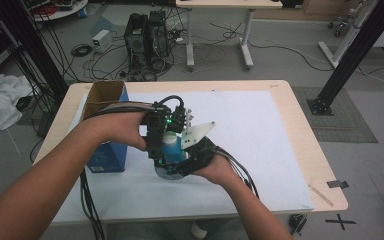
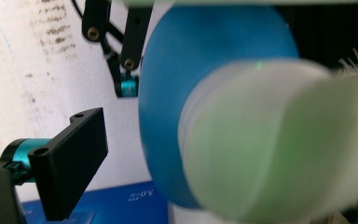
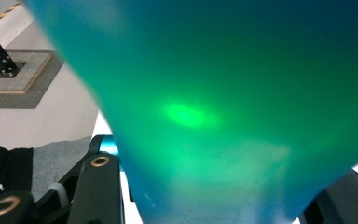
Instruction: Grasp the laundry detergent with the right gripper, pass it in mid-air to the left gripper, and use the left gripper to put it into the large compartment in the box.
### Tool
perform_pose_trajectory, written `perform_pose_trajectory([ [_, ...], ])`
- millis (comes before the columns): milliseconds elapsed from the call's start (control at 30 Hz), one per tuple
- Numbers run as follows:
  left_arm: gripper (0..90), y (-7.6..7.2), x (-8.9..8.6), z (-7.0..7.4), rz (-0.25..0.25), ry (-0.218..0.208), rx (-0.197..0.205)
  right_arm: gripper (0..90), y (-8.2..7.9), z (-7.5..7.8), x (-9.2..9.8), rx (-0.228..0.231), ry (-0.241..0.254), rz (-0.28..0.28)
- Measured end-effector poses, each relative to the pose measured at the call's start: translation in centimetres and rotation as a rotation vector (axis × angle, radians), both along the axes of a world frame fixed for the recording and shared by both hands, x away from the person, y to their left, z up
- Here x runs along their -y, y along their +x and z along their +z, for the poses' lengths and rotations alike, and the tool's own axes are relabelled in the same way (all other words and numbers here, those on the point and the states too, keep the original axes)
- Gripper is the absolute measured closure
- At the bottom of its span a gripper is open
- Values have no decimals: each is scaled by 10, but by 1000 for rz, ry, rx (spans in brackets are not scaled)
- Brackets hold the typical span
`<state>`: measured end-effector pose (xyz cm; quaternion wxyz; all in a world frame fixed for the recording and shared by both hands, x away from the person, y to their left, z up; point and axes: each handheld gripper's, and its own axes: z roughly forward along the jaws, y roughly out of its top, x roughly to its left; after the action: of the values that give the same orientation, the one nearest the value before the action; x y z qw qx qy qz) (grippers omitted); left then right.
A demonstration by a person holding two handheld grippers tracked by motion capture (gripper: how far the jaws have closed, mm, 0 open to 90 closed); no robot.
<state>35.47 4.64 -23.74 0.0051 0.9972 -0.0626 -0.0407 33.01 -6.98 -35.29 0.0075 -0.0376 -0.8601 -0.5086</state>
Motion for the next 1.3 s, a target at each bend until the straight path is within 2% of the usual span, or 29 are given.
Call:
perform_pose_trajectory([
  [33,53,-3,0,-1,38,-11,-5,461,0,1,0,-4,-3,3],
  [67,53,-2,1,-2,34,-26,7,461,0,1,-1,-6,-3,1],
  [200,53,-2,1,-3,43,-45,8,461,0,2,-1,1,3,-1],
  [233,53,-2,1,-2,39,-53,19,461,0,2,-1,-1,3,-3],
  [267,53,-2,1,-2,50,-52,11,461,0,2,-1,-3,2,-4],
  [333,53,-1,2,-2,36,-57,26,461,0,2,0,-6,1,-4],
  [467,54,-1,3,-4,34,-51,30,461,2,2,1,-5,-1,-6],
  [500,79,-2,3,-5,46,-52,12,461,2,2,1,-9,-6,-11],
  [533,79,-1,4,-4,29,-48,20,461,2,2,1,-9,-6,-11],
  [567,83,-2,5,-6,34,-47,16,461,28,1,-14,343,213,171],
  [633,96,-3,5,-6,41,-43,15,461,28,1,-14,343,214,171],
  [667,98,-2,6,-7,22,-41,28,461,38,4,-22,489,296,240],
  [700,106,-2,7,-7,24,-38,29,461,41,5,-24,526,314,261],
  [767,133,-2,7,-7,22,-38,20,461,40,5,-24,515,316,256],
  [800,133,-2,7,-6,18,-35,38,461,40,5,-24,515,316,256],
  [833,150,-2,6,-6,17,-37,40,461,41,5,-24,525,316,260],
  [867,164,-3,6,-7,42,-31,23,462,41,5,-24,528,317,263],
  [900,164,-2,6,-7,25,-28,34,461,41,5,-24,531,320,265],
  [967,171,-2,5,-8,46,-21,23,461,41,6,-24,529,316,270],
  [1000,173,4,6,-5,-25,23,33,461,42,6,-24,537,320,271],
  [1033,173,0,5,-8,31,-19,33,461,42,6,-24,535,317,272],
  [1100,174,0,5,-8,34,-24,38,462,42,6,-24,541,322,272],
  [1133,181,-2,5,-8,53,-22,27,462,42,5,-24,531,320,268],
  [1167,189,0,6,-7,22,-4,28,462,42,5,-24,531,321,265],
  [1200,193,-1,6,-8,31,-27,41,462,42,5,-24,527,319,265],
  [1233,203,-3,6,-8,48,-27,27,462,42,5,-25,540,325,268],
  [1267,210,-3,6,-8,42,-24,28,462,41,5,-24,524,319,264],
  [1300,215,-3,7,-7,27,-28,37,462,42,5,-25,541,329,272],
])
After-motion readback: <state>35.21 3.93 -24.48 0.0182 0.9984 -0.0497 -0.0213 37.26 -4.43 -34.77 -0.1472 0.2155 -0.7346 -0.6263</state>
